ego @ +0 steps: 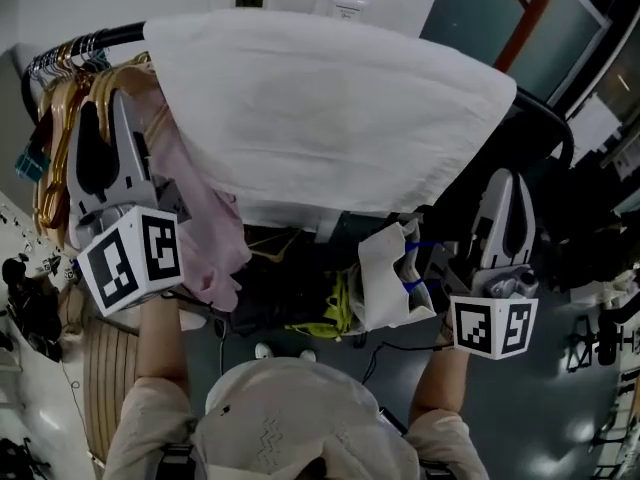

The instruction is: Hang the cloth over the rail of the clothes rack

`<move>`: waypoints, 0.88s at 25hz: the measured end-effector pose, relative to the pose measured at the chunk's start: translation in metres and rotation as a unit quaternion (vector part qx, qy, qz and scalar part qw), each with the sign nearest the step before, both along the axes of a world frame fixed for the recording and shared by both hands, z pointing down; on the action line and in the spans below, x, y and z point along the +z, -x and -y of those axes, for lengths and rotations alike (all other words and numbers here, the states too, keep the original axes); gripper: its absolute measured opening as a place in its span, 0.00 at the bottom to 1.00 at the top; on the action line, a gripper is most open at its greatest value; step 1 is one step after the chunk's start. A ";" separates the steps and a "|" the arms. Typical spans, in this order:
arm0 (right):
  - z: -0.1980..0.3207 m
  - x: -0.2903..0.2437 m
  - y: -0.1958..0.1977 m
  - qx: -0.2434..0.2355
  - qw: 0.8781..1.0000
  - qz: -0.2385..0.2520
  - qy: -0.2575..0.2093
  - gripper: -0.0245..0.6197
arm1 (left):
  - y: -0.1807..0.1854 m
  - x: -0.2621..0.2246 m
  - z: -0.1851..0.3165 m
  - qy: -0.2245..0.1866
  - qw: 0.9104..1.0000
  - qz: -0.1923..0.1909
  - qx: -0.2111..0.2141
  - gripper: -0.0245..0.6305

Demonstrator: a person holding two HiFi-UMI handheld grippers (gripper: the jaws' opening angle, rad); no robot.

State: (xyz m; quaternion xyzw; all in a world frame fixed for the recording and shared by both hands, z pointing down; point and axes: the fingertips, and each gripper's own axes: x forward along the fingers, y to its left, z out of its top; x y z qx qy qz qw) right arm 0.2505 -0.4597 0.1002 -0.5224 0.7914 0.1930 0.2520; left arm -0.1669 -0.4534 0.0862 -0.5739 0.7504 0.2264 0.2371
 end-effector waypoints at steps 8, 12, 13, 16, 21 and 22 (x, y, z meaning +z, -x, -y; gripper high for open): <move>0.005 0.107 0.048 -0.063 0.991 0.002 0.117 0.07 | -0.103 0.106 -0.003 0.083 0.981 0.084 0.153 0.06; 0.006 0.172 0.069 -0.051 0.979 -0.043 0.195 0.07 | -0.136 0.187 -0.002 0.183 0.962 0.065 0.192 0.06; 0.005 0.190 0.073 -0.045 0.974 -0.053 0.215 0.07 | -0.142 0.205 -0.005 0.202 0.958 0.059 0.194 0.06; -0.002 0.239 0.088 -0.043 0.962 -0.081 0.256 0.07 | -0.159 0.249 -0.015 0.232 0.950 0.034 0.206 0.06; -0.018 0.286 0.114 -0.066 0.949 -0.119 0.283 0.07 | -0.179 0.292 -0.027 0.266 0.938 0.012 0.221 0.06; -0.022 0.291 0.119 -0.074 0.947 -0.128 0.286 0.07 | -0.181 0.295 -0.030 0.270 0.936 0.013 0.226 0.06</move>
